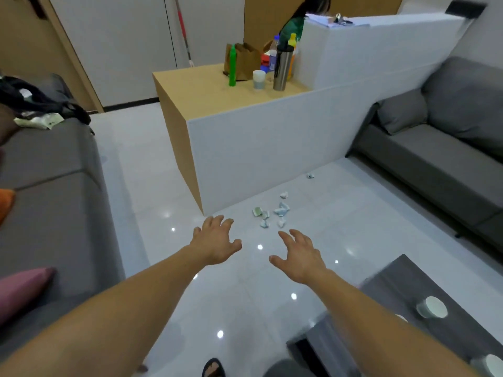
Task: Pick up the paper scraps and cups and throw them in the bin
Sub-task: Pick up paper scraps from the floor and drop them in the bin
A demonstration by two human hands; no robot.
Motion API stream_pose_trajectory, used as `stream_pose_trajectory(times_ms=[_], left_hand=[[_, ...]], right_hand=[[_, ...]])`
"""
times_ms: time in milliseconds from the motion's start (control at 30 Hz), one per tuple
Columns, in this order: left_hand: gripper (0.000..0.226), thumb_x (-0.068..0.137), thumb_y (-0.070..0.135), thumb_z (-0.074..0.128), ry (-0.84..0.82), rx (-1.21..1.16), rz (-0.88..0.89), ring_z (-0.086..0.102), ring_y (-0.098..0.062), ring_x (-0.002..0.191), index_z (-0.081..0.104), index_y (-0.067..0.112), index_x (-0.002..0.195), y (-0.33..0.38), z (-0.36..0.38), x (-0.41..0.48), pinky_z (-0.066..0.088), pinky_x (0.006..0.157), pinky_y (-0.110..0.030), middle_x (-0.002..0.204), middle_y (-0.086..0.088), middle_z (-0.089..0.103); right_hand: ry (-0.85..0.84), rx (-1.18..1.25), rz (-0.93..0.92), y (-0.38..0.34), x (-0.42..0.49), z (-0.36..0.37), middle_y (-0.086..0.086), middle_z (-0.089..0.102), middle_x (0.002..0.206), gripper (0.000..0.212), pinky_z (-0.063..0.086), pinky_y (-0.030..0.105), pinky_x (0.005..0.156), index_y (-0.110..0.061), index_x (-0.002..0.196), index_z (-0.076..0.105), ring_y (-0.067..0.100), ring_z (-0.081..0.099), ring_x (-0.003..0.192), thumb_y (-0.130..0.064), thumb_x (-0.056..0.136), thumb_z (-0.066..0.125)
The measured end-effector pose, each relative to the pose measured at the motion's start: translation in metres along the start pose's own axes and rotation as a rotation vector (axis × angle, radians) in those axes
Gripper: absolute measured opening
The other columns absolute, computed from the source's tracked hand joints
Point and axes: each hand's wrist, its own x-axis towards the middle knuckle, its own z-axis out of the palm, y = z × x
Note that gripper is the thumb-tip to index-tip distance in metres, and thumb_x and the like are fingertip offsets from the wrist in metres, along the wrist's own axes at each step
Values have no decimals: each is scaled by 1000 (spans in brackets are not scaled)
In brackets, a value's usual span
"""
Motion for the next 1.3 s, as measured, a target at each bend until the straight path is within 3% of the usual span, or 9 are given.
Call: stream_pose_trajectory(times_ms=[267, 567, 833, 1100, 1300], left_hand=[[72, 90, 57, 41, -109, 32, 95, 10, -27, 145, 19, 24, 150, 19, -23, 154, 21, 114, -51, 159, -5, 15], [71, 91, 54, 44, -191, -12, -8, 10, -25, 145, 20, 22, 150, 38, -54, 314, 22, 114, -48, 158, -4, 17], [71, 92, 52, 43, -313, -117, -5, 10, -24, 145, 19, 21, 151, 43, -40, 446, 20, 116, -45, 158, -3, 16], [68, 93, 49, 44, -478, -189, 36, 15, -23, 143, 22, 20, 150, 30, 35, 592, 21, 116, -40, 157, -2, 19], [64, 94, 46, 46, -552, -189, 32, 18, -19, 142, 27, 20, 149, 7, 161, 682, 22, 115, -35, 155, 0, 25]], right_hand=[[-104, 31, 78, 32, 133, -27, 1, 6, 162, 78, 25, 48, 114, -29, 154, 13, 25, 7, 147, -56, 91, 50], [-165, 73, 23, 71, 300, -74, 1, 8, 162, 76, 29, 44, 114, -28, 154, 16, 25, 11, 146, -50, 91, 54], [-268, 93, 110, 102, 409, -79, 2, 9, 161, 76, 31, 43, 113, -27, 154, 16, 25, 13, 146, -49, 91, 54], [-394, 163, 304, 147, 515, -7, 1, 9, 161, 74, 29, 41, 114, -28, 155, 14, 25, 14, 146, -47, 94, 51], [-439, 218, 408, 204, 629, 116, 2, 7, 161, 72, 29, 40, 114, -26, 155, 14, 25, 12, 146, -41, 95, 51]])
